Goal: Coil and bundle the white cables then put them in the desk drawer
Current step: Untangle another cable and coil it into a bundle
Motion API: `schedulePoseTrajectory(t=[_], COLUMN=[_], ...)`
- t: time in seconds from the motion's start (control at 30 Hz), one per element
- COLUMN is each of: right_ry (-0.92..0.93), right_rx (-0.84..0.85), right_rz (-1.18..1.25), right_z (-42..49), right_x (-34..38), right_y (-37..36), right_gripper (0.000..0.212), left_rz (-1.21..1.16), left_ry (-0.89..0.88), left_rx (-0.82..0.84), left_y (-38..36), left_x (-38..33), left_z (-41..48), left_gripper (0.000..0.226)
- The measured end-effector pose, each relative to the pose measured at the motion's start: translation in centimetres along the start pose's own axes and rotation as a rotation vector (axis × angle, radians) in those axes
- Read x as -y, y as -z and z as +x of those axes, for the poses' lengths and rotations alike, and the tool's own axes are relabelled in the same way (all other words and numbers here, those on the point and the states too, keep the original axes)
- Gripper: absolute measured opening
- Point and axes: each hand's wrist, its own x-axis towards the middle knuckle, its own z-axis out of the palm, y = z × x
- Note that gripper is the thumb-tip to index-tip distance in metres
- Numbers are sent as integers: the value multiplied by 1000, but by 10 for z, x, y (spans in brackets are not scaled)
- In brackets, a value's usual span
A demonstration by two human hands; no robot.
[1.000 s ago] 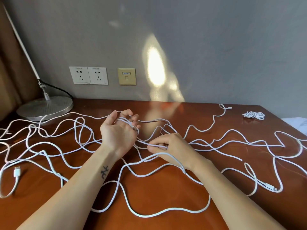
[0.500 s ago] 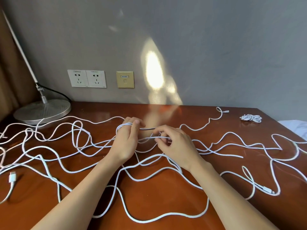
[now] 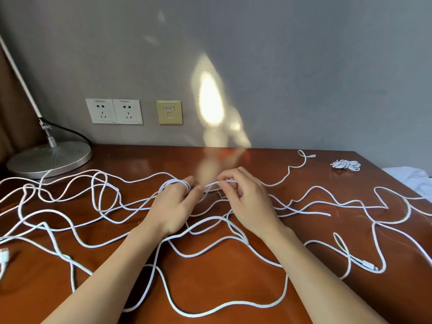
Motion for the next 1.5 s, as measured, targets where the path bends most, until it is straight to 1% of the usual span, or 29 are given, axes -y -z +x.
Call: schedulePoseTrajectory(t=[0.03, 0.1, 0.17, 0.23, 0.33, 0.47, 0.57, 0.63, 0.7, 0.73, 0.8, 0.87, 0.97, 1.07, 1.13, 1.23, 1.4, 1.5], right_ry=[4, 12, 8, -38, -87, -104, -119, -117, -101, -90, -79, -91, -119, -179, -192, -185, -158, -153], right_rx=[2, 0, 0, 0, 25, 82, 155, 184, 184, 178, 162, 158, 133, 79, 52, 61, 91, 140], right_rz=[17, 25, 3, 3, 43, 122, 112, 84, 54, 40, 23, 20, 39, 81, 87, 59, -7, -59], right_z=[0, 0, 0, 0, -1, -1, -2, -3, -3, -3, -2, -2, -2, 0, 1, 1, -2, -3], right_x=[-1, -1, 0, 0, 0, 3, 0, -2, -2, -1, -2, -3, -5, -6, -4, -2, -6, -7], right_y=[0, 0, 0, 1, 2, 2, 1, 0, 0, 0, 1, 1, 1, 3, 5, 5, 2, 0], right_gripper=[15, 18, 19, 17, 19, 17, 18, 17, 17, 17, 18, 17, 15, 16, 22, 33, 20, 16], left_rz=[33, 101, 181, 240, 249, 217, 190, 177, 163, 136, -20, -261, -415, -593, -814, -1138, -1460, -1655], left_ry=[10, 8, 1, 6, 36, 116, 147, 156, 158, 173, 178, 170, 144, 170, 233, 284, 313, 277], left_rx=[9, -13, -77, -164, -248, -232, -218, -227, -233, -208, -179, -145, -77, 67, 176, 307, 300, 202], left_y=[0, -2, -3, -2, 0, 2, 4, 5, 6, 6, 7, 9, 10, 10, 10, 11, 16, 19], left_x=[-1, -1, -1, -2, -3, -5, -9, -12, -10, -6, 4, 6, 0, -5, -6, -9, -8, -6], left_z=[-1, 0, 1, 3, 3, 3, 1, -1, -1, 0, 2, 3, 5, 5, 4, 4, 5, 6], left_gripper=[41, 40, 44, 49, 57, 66, 60, 71, 65, 65, 65, 61, 55, 52, 50, 46, 42, 42])
